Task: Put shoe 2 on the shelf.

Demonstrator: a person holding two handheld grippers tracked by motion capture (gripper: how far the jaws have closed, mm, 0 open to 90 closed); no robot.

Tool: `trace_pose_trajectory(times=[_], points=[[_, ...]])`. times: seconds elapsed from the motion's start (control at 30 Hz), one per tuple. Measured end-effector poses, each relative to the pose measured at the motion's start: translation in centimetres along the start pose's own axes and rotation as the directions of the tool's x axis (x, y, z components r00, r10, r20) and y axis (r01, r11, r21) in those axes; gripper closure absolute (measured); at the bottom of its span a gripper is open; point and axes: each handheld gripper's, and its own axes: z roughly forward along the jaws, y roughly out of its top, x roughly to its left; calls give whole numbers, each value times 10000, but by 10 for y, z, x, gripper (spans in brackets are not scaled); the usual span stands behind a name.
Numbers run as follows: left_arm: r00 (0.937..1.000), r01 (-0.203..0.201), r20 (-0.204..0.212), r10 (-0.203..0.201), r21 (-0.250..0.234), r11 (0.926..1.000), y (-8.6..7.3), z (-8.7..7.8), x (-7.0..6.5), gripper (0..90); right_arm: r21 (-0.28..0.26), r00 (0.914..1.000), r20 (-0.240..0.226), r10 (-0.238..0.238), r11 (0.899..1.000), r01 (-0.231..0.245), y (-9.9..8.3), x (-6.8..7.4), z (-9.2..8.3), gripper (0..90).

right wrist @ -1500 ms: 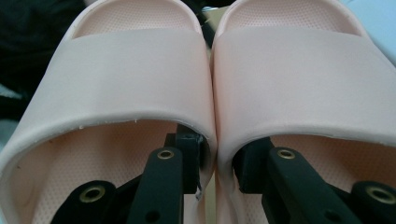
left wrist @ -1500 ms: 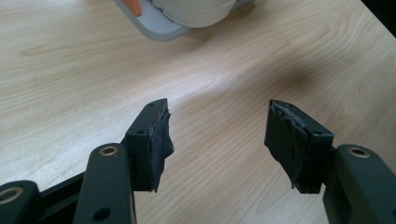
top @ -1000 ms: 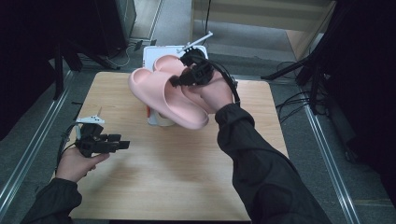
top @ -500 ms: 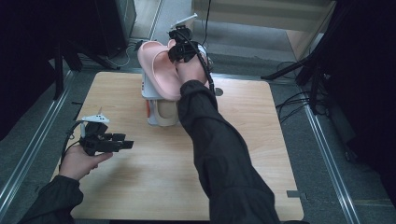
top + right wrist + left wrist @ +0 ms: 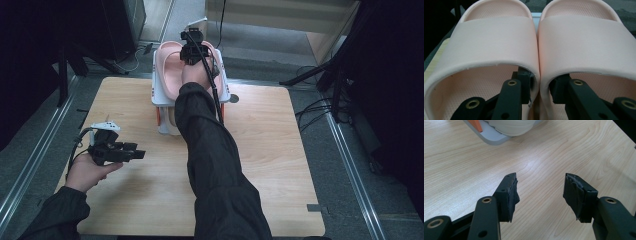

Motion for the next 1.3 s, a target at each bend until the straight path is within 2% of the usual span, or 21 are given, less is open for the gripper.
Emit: trace_pose_trajectory(times=[0.07, 0.13, 0.33, 0.53, 0.73, 0.83, 0.93, 1.03, 1.3], points=[[10000, -4, -38, 3, -4, 10000, 0, 0, 0, 441, -85, 9996, -11, 298, 9995, -299, 1, 0, 2, 737], [10000, -70, -42, 70, 42, 10000, -1, 0, 0, 441, -141, 9992, -11, 389, 9991, -389, 2, -1, 3, 730], [9999, -108, -64, 108, 120, 9999, -1, 1, -1, 440, -204, 9997, 26, 228, 9995, -228, -1, 1, 4, 655], [9999, -123, -80, 125, 139, 9998, -1, 1, -2, 439, -279, 9996, 79, -261, 9993, 263, -4, 4, 4, 598], [9999, -94, -98, 95, 72, 9999, -2, 0, 0, 438, -312, 9997, -135, -222, 9993, 218, -6, 2, 1, 527], [9999, -66, -111, 67, 48, 10000, -2, 0, 0, 437, -323, 9993, -307, -193, 9993, 183, -9, -2, -1, 504], [9999, -9, -151, 10, 32, 10000, -2, -1, 1, 434, -264, 9967, -808, -106, 9996, 85, -12, -7, -2, 475], [9997, -21, -235, 23, 80, 10000, -2, 0, 2, 428, -249, 9938, -1101, -135, 9996, 109, -17, -11, -6, 475], [9993, -100, -366, 104, 121, 9999, -3, 1, 0, 422, -562, 9812, -1836, -597, 9972, 501, -31, -18, -26, 475]])
